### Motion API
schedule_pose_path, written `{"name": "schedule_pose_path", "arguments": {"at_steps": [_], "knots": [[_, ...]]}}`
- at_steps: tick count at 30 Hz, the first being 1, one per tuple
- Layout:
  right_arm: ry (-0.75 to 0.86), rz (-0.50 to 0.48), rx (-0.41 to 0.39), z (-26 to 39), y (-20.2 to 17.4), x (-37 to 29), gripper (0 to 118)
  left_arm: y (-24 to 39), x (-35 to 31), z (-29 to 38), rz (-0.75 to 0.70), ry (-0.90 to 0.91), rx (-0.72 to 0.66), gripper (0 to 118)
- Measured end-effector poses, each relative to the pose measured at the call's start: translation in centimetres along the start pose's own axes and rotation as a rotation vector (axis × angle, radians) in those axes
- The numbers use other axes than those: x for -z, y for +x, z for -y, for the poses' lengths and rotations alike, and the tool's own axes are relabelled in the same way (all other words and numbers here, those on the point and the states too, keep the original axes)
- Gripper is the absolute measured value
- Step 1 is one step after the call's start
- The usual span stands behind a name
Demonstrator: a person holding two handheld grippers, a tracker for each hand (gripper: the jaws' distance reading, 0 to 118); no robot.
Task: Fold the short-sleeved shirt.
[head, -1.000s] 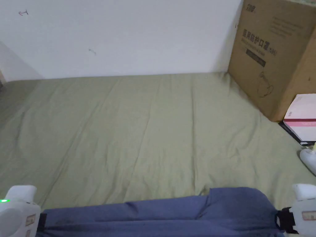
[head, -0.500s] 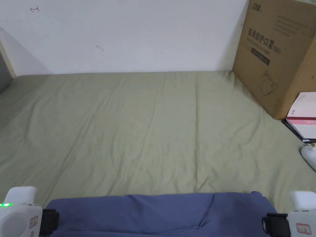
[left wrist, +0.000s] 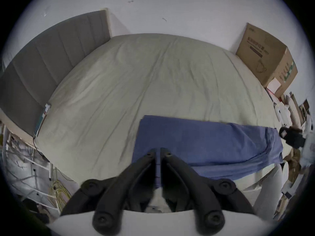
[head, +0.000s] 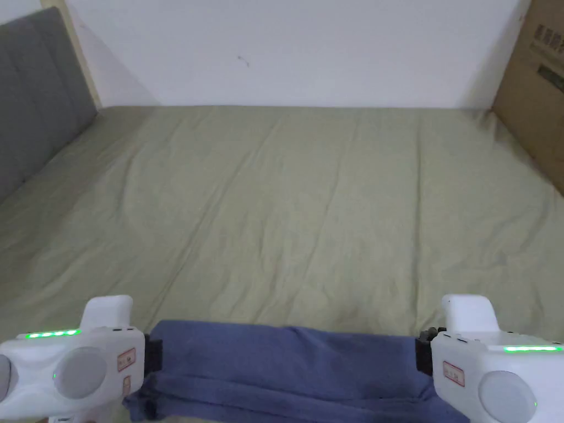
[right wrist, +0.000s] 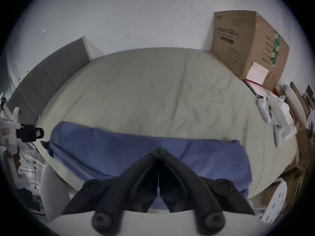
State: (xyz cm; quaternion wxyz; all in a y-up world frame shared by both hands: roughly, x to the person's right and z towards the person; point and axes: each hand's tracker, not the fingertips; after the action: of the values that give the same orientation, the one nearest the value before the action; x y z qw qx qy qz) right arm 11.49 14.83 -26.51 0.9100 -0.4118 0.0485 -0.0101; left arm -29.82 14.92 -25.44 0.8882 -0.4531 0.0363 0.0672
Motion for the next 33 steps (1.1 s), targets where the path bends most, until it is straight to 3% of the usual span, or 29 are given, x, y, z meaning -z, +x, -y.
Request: {"name": "schedule_pose_path", "arguments": {"at_steps": [1, 3, 4, 5, 9, 15, 16, 17, 19, 21, 28, 33], "knots": [[0.002, -0.009, 0.006, 0.0, -0.3, 0.2, 0, -1.0, 0.0, 0.0, 0.012, -0.020, -0.048, 77], [-0.019, -0.068, 0.045, -0.2, -0.9, 0.7, 0, -3.3, 0.5, 0.4, 0.084, -0.049, -0.152, 84], [-0.028, -0.084, 0.070, -0.2, -1.0, 0.9, 0, -4.0, 0.6, 0.7, 0.109, -0.057, -0.195, 100], [-0.038, -0.105, 0.080, -0.2, -1.1, 1.2, 0, -4.7, 0.8, 1.0, 0.120, -0.029, -0.229, 103], [-0.083, -0.112, 0.063, 0.1, -2.1, 2.2, 0, -6.0, 3.4, 2.1, 0.180, -0.072, -0.342, 103], [-0.129, -0.114, 0.030, 0.7, -3.2, 2.4, 0, -7.3, 8.3, 4.9, 0.418, -0.157, -0.595, 104], [-0.136, -0.112, 0.031, 0.8, -3.2, 2.4, 0, -7.6, 8.1, 5.0, 0.396, -0.117, -0.607, 102], [-0.143, -0.114, 0.034, 0.8, -3.1, 2.5, 0, -8.0, 8.1, 4.9, 0.435, -0.114, -0.605, 89], [-0.154, -0.118, 0.047, 0.8, -3.1, 2.3, 0, -8.8, 7.9, 4.7, 0.444, -0.076, -0.611, 7], [-0.150, -0.122, 0.056, 0.8, -2.9, 2.3, 0, -8.6, 9.2, 4.8, 0.475, -0.138, -0.706, 8], [-0.136, -0.137, 0.115, 1.1, -1.1, 0.9, 0, -7.3, 6.9, 2.5, 0.426, -0.114, -0.617, 8], [-0.116, -0.136, 0.194, 1.5, 0.9, -0.1, 0, -1.2, 1.3, -2.1, 0.371, -0.005, -0.320, 8]]}}
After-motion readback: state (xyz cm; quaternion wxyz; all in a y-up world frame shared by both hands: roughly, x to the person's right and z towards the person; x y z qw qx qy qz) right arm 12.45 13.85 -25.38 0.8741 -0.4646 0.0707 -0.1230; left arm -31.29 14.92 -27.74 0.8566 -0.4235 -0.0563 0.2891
